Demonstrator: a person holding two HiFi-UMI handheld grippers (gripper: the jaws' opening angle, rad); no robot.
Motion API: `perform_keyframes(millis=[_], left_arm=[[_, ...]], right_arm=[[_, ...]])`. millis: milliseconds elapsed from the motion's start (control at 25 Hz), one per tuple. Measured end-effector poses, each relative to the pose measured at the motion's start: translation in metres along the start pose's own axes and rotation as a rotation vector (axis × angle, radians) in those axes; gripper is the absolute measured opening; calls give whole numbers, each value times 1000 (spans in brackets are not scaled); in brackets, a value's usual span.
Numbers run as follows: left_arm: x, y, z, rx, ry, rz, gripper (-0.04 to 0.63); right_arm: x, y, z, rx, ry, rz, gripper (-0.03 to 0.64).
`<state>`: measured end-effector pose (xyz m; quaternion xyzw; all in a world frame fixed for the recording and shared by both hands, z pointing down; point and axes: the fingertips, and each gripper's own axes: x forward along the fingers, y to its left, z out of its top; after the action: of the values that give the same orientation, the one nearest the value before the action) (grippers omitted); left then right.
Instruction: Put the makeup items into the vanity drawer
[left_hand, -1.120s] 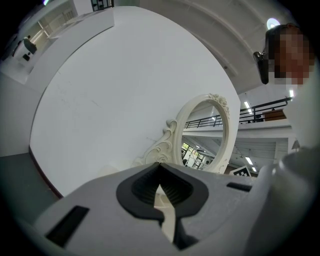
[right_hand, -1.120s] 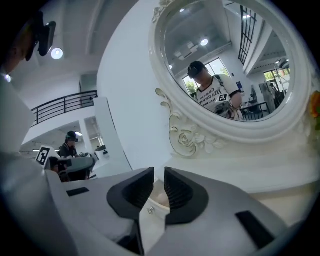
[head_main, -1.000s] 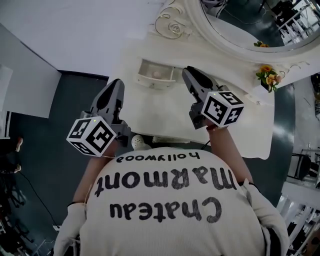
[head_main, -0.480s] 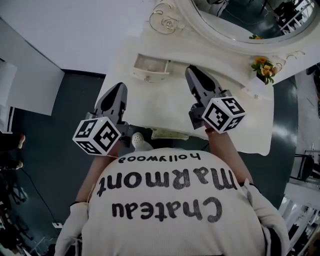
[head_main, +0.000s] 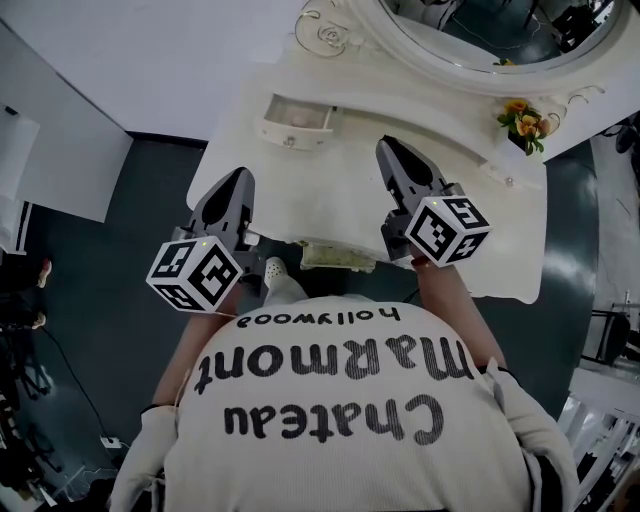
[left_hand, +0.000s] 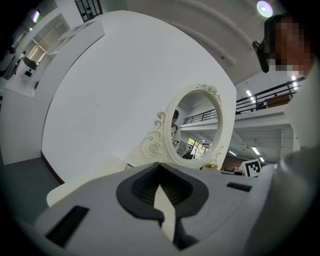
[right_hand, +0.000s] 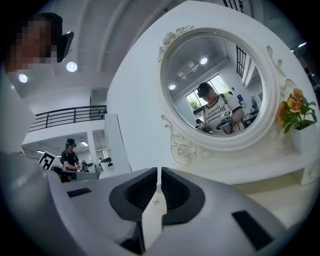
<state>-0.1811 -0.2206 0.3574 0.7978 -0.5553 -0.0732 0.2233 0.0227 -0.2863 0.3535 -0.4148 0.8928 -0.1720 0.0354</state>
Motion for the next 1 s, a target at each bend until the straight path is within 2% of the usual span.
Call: perform_keyframes(millis=[400, 1000], left_arm=[[-18, -4, -20, -1, 14, 27, 9], [-17, -15, -32, -3, 30, 18, 9]], right_arm=[[-16, 6, -23, -21, 55, 12, 44], [-31, -2, -41, -28, 107, 6, 44]])
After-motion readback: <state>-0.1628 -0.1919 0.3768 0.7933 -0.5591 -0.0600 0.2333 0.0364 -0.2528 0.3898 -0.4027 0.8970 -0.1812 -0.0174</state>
